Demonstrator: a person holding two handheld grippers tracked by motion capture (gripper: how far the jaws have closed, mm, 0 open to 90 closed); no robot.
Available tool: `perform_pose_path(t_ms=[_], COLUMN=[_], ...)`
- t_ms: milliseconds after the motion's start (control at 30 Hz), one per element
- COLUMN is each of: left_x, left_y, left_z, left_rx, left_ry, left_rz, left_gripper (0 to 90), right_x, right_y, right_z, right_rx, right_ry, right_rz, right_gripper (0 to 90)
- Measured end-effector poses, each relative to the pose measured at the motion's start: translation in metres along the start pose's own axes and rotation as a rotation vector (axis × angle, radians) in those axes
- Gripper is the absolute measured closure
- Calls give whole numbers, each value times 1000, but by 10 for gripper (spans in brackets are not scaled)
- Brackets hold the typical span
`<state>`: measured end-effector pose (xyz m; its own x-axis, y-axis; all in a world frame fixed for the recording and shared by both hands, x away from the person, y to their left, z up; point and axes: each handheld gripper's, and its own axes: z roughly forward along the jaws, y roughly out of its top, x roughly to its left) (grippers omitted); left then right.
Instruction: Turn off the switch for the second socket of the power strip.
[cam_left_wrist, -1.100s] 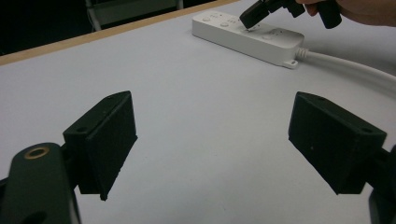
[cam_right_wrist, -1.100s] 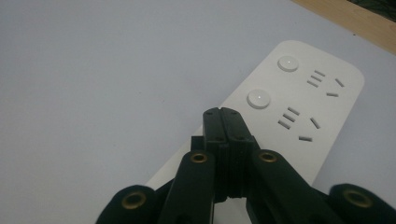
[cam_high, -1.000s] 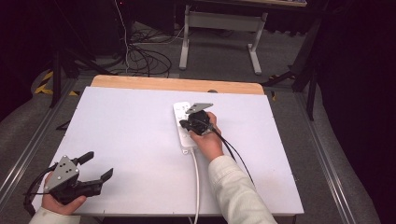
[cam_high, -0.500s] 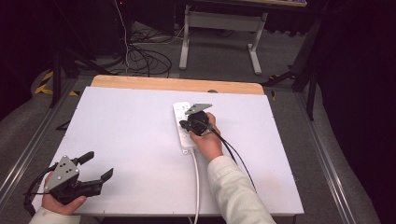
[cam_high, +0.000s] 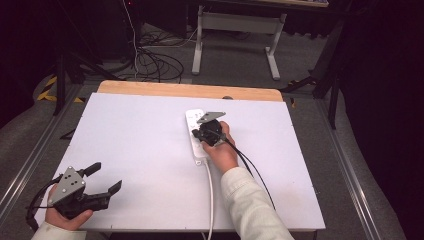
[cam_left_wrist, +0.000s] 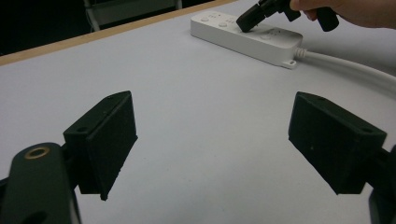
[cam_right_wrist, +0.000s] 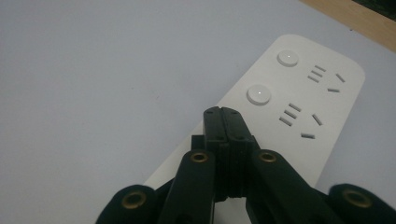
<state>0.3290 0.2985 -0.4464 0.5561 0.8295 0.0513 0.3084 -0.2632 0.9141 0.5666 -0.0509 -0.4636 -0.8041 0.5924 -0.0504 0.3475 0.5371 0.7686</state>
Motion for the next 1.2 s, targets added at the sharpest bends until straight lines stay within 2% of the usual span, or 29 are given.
perform_pose_path(t_ms=[500,700,767,833,867,900,967,1033,1200], left_x=[-1,-1,-1,0,0,0,1,0,-1], left_y=[0,0,0,0,0,0,0,0,0], left_z=[1,0,0,0,0,1,1,0,1], left_rx=[2,-1,1,2,1,1,3,0,-1], left_ry=[-3,-2,-2,-1,-1,-4,-2,0,0], left_rz=[1,-3,-2,1,0,-6,1,-2,-3], left_gripper=[158,158,158,158,158,158,158,158,158], right_x=[0,1,3,3,3,4,4,7,8], right_y=[3,4,8,8,7,8,9,13,16], right_z=[1,1,-3,-4,-5,-9,-11,-16,-24], right_rx=[30,37,46,48,37,-10,-26,-36,-43], right_ry=[-2,-10,-47,-42,-30,-22,-14,-7,-6], right_rz=[17,-7,-29,-30,-18,-7,-2,-21,-25], right_gripper=[900,900,900,900,900,900,900,900,900])
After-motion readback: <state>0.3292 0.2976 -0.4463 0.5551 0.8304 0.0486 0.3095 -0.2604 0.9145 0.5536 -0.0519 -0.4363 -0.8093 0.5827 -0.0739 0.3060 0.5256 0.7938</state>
